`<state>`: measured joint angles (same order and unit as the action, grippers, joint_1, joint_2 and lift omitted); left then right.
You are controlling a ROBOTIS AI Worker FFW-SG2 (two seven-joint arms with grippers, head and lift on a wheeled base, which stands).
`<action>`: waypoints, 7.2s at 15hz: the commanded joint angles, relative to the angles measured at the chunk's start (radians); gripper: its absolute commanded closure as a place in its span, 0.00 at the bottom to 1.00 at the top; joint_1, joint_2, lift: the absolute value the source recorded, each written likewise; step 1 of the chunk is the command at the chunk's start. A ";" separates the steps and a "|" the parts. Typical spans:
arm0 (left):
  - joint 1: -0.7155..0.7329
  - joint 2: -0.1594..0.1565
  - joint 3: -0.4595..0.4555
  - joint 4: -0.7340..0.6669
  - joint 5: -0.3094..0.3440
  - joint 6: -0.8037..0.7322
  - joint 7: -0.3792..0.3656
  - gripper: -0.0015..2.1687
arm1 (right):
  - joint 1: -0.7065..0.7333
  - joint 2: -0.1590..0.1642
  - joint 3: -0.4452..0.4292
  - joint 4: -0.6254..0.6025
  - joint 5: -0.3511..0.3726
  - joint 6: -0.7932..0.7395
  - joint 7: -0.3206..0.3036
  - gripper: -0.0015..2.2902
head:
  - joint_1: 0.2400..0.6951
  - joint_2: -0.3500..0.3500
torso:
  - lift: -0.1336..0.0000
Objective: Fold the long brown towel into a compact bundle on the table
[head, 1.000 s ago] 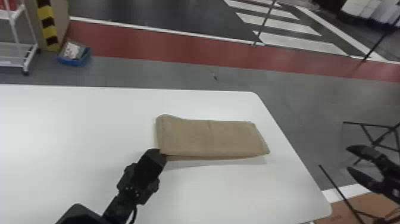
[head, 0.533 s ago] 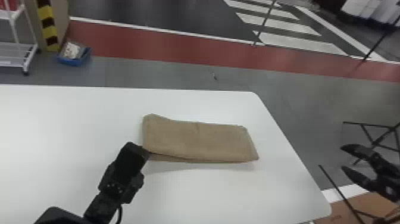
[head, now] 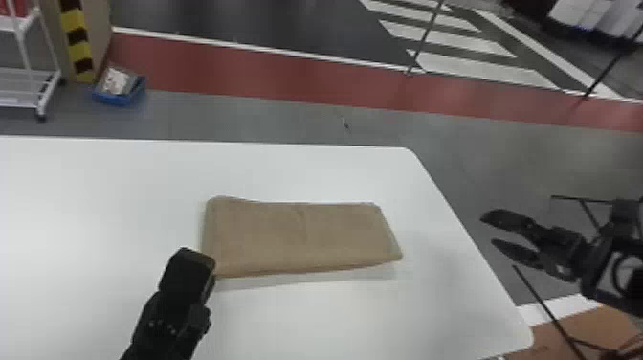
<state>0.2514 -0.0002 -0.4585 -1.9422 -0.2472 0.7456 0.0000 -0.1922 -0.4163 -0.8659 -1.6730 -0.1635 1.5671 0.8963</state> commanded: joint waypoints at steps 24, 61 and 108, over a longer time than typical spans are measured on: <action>0.112 -0.002 -0.017 -0.133 0.003 0.021 -0.008 0.90 | -0.233 0.217 0.487 0.139 0.516 0.005 -0.051 0.30 | 1.00 0.00 | 0.07; 0.124 -0.002 0.024 -0.129 0.051 -0.022 -0.072 0.04 | -0.277 0.297 0.383 0.076 0.295 0.005 -0.088 0.51 | 1.00 0.00 | 0.07; 0.207 -0.002 0.095 -0.112 0.128 -0.280 -0.068 0.66 | -0.262 0.275 0.326 0.153 0.383 0.005 -0.094 0.13 | 1.00 0.00 | 0.07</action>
<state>0.4571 0.0000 -0.3636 -2.0543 -0.1207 0.4656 -0.0674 -0.4541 -0.1380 -0.5392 -1.5208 0.2098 1.5671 0.8036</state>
